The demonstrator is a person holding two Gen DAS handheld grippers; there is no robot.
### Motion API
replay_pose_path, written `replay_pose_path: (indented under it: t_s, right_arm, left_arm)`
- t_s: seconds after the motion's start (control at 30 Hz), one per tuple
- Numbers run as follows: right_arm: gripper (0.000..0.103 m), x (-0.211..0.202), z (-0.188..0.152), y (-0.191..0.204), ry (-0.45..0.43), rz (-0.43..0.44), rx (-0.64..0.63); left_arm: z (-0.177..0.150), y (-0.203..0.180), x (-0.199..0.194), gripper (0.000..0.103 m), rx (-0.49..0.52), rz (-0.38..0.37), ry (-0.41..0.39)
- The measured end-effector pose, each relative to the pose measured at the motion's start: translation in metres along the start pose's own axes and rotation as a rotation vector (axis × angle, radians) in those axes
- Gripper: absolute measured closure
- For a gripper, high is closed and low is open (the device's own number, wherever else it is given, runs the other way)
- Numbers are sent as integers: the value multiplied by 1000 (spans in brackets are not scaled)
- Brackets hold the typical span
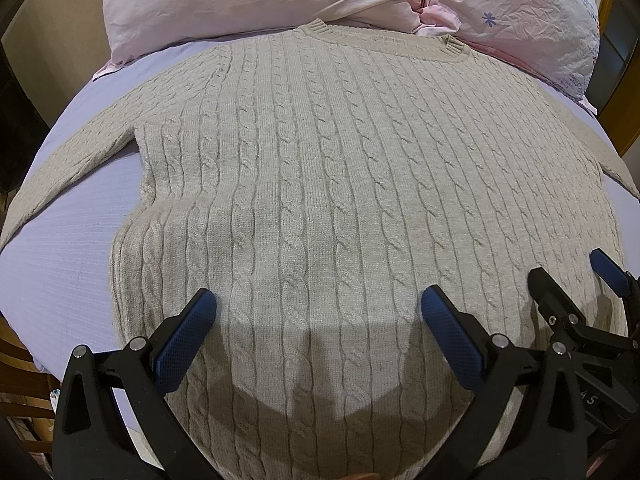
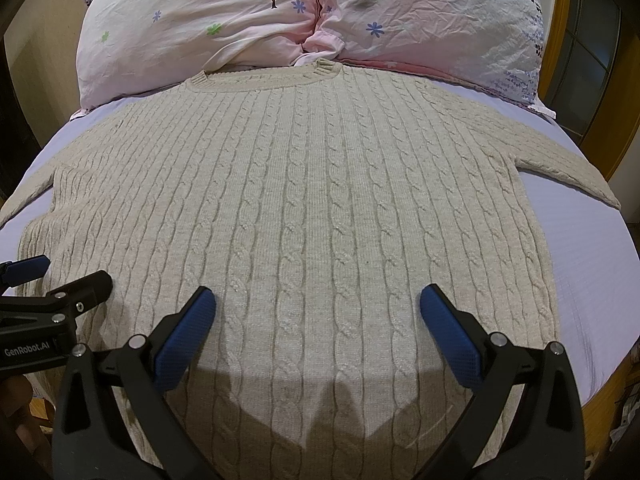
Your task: Fold small clothes
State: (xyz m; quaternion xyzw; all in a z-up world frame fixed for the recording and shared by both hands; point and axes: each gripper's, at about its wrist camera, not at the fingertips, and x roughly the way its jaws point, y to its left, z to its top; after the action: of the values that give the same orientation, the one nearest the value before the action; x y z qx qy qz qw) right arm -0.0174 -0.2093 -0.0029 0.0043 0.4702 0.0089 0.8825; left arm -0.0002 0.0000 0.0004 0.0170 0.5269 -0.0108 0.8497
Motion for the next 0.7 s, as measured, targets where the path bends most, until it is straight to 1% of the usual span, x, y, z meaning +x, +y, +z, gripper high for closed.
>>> replay_pose_path:
  t_s: [0.43,0.5,0.57,0.6,0.63,0.67,0.7]
  right_arm:
    - [2,-1,-2,1,-5,2,-3]
    - [2,-2,0,-2,-15,31,-15]
    - [2,-13,8,-22,-64,120,24]
    - [2,-18,7,-31,-93,132,57]
    - [2,-30,16,-60,-161,157,140]
    - [2,-38,26,-84,-200,157,204]
    - [2,-42,34,-105,-224,140,256]
  left_arm:
    - [0,0,0,1,1,0,-1]
    - [0,0,0,1,4,0,-1]
    - [0,0,0,1,13,-2,-6]
    - [0,0,0,1,18,-4,-11]
    - [0,2,0,1,24,-7,-20]
    - [-1,0,0,1,25,-8,-29]
    - [-2,1,0,1,24,-8,-39]
